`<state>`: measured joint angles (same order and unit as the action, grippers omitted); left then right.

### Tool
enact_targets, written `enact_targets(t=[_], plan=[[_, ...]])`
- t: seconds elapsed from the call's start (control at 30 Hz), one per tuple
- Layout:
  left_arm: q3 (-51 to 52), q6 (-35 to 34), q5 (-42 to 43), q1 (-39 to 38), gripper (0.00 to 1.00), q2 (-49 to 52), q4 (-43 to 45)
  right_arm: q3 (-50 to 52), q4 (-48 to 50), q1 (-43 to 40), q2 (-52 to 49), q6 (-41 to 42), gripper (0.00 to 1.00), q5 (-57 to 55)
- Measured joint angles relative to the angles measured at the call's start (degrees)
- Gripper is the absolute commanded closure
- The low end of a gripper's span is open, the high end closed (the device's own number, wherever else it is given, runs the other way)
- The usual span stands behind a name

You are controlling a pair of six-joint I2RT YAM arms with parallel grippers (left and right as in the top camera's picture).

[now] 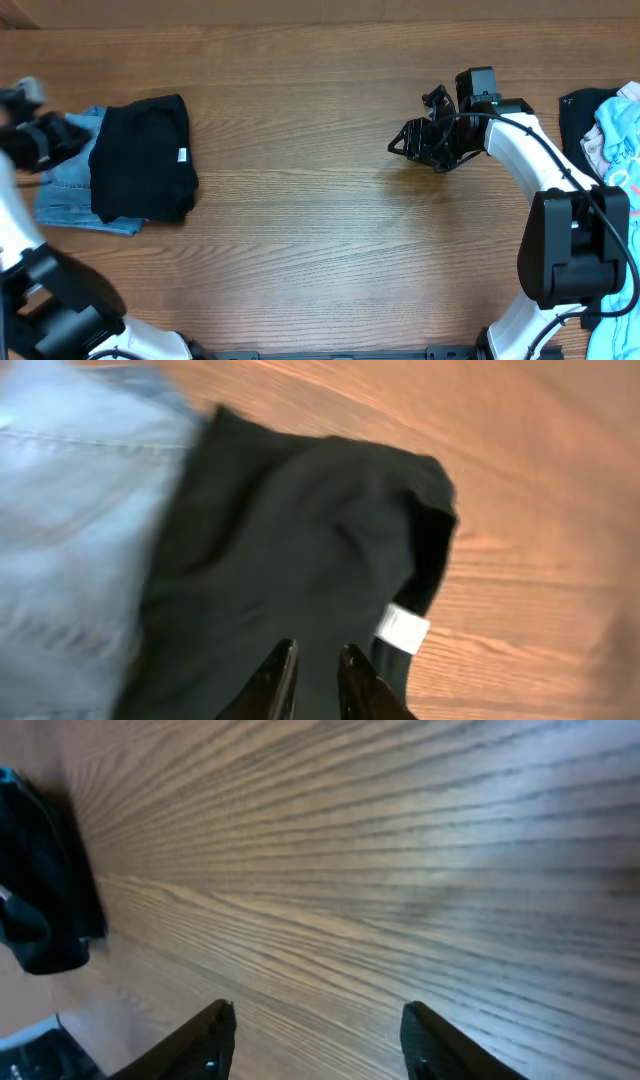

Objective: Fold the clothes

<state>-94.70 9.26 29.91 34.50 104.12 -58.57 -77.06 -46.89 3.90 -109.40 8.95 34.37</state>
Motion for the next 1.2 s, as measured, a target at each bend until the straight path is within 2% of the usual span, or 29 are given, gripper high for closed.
enact_targets(t=[0.07, 0.1, 0.27, 0.37, 0.4, 0.47, 0.57, 0.7, 0.77, 0.8, 0.83, 0.87, 1.03, 1.2], plan=[[3.85, -2.01, -5.6, -4.85, 0.48, -0.2, 5.09, -0.31, -2.08, 0.0, 0.28, -0.7, 0.43, 0.24], [6.73, -4.2, -9.46, -7.61, 0.45, -0.15, 7.52, -0.66, -3.1, -0.02, 0.63, -1.16, 0.43, 0.22], [13.57, -9.2, -20.65, -9.73, 0.47, 0.0, 11.65, -4.44, -6.49, 0.0, 8.46, -4.04, 0.41, -0.33], [13.73, -10.45, -22.91, -9.14, 0.55, 0.02, 12.31, -6.25, -6.21, 0.0, 15.41, -4.7, 0.39, -0.76], [13.73, -10.82, -22.84, -8.87, 0.55, 0.02, 12.35, -6.67, -6.05, 0.0, 18.38, -4.85, 0.38, -0.79], [13.7, -10.82, -21.53, -8.52, 0.45, 0.02, 12.0, -7.02, -5.64, 0.0, 22.47, -5.11, 0.36, -0.9], [11.52, -8.92, -12.96, -8.28, 0.37, -0.04, 8.02, -7.39, -5.62, 0.0, 30.08, -5.62, 0.29, -1.99], [3.72, -5.62, -6.47, -10.36, 0.33, -1.4, -0.13, -7.39, -5.95, 0.0, 35.26, -5.64, 0.16, -5.31], [-0.5, -3.85, -4.94, -12.66, 0.29, -3.93, -3.3, -7.39, -6.67, -0.02, 37.92, -5.95, 0.0, -7.65], [-2.47, -2.69, -4.26, -14.67, 0.27, -6.82, -4.48, -7.39, -6.93, 0.0, 39.15, -6.1, 0.0, -8.35], [-3.41, -1.79, -3.74, -16.48, 0.16, -9.66, -5.53, -7.39, -7.67, 0.0, 40.39, -6.34, 0.0, -9.16], [-4.13, -1.14, -3.19, -18.29, 0.0, -12.92, -6.97, -7.39, -8.83, 0.0, 41.77, -6.08, 0.0, -9.73], [-5.55, -1.07, -4.96, -27.41, 0.0, -24.24, -15.26, -7.43, -14.51, 0.0, 48.0, -6.01, 0.0, -10.86], [-4.76, -4.79, -12.02, -34.45, 0.0, -23.63, -20.7, -7.48, -20.94, 0.0, 49.92, -5.97, 0.0, -11.13]])
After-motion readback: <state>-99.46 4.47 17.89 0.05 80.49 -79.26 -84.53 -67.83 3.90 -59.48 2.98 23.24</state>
